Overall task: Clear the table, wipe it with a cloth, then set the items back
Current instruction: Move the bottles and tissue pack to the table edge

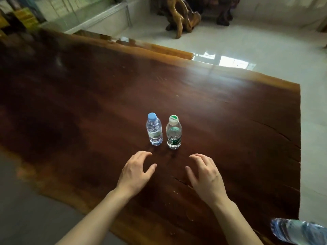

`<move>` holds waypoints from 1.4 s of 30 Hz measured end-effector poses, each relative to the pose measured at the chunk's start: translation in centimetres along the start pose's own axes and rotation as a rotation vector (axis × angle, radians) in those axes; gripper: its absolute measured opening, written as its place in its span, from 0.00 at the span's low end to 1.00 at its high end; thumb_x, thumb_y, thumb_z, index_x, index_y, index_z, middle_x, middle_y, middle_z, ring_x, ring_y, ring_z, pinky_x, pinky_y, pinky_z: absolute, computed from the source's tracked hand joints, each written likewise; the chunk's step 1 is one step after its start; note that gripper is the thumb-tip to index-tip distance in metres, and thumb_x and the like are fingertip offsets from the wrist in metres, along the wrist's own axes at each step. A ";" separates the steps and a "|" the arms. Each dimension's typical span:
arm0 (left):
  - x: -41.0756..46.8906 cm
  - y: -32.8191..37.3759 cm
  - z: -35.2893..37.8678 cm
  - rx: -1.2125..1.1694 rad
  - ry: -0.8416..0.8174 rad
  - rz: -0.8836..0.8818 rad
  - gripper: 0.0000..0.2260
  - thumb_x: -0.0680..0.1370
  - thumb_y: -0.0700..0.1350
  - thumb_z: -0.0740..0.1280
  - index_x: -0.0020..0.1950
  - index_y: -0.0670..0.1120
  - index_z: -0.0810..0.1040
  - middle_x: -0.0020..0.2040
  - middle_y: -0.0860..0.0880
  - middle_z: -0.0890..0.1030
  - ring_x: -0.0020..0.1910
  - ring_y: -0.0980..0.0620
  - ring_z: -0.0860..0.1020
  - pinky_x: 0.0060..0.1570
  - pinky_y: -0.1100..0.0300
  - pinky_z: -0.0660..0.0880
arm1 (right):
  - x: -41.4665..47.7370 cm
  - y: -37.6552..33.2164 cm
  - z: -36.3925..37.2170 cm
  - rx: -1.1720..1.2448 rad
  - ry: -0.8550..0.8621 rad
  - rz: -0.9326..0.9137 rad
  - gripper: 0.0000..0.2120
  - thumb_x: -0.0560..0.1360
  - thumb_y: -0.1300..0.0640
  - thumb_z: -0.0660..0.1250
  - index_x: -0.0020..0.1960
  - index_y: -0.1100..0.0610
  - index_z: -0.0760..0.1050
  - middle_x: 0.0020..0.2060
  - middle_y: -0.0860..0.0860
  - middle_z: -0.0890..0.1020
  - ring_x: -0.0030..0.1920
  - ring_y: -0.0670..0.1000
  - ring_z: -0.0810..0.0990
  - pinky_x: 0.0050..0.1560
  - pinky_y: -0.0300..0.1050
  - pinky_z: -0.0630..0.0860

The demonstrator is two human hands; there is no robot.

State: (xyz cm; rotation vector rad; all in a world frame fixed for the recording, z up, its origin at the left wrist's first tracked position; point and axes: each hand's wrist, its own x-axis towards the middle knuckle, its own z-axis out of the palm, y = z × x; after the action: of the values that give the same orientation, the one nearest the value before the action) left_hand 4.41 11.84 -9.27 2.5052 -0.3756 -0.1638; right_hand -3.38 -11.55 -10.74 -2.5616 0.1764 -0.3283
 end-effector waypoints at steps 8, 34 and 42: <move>4.6 -3.0 0.3 -0.097 0.028 -0.072 0.31 0.72 0.52 0.76 0.72 0.46 0.70 0.67 0.49 0.76 0.66 0.49 0.75 0.66 0.53 0.73 | 5.4 -1.2 2.7 0.048 -0.012 0.107 0.26 0.73 0.50 0.74 0.68 0.55 0.73 0.62 0.50 0.79 0.63 0.52 0.77 0.65 0.45 0.72; 17.3 -3.5 3.2 -0.297 -0.064 0.013 0.29 0.67 0.50 0.81 0.63 0.45 0.74 0.54 0.48 0.84 0.52 0.44 0.83 0.52 0.45 0.80 | 11.5 -1.3 9.3 0.460 0.166 0.513 0.31 0.64 0.46 0.80 0.63 0.48 0.72 0.54 0.42 0.82 0.54 0.41 0.81 0.57 0.42 0.79; 18.0 4.1 4.5 -0.293 -0.185 0.164 0.30 0.67 0.49 0.81 0.64 0.46 0.74 0.53 0.48 0.84 0.50 0.45 0.83 0.53 0.44 0.80 | 7.0 1.3 3.2 0.455 0.432 0.646 0.31 0.65 0.45 0.80 0.64 0.48 0.72 0.54 0.43 0.81 0.54 0.43 0.82 0.54 0.45 0.81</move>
State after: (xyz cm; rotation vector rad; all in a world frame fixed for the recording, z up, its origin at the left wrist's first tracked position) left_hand 19.74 0.72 -11.16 2.1662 -0.5860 -0.3600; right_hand 4.08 -12.37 -12.65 -1.8324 0.9432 -0.5802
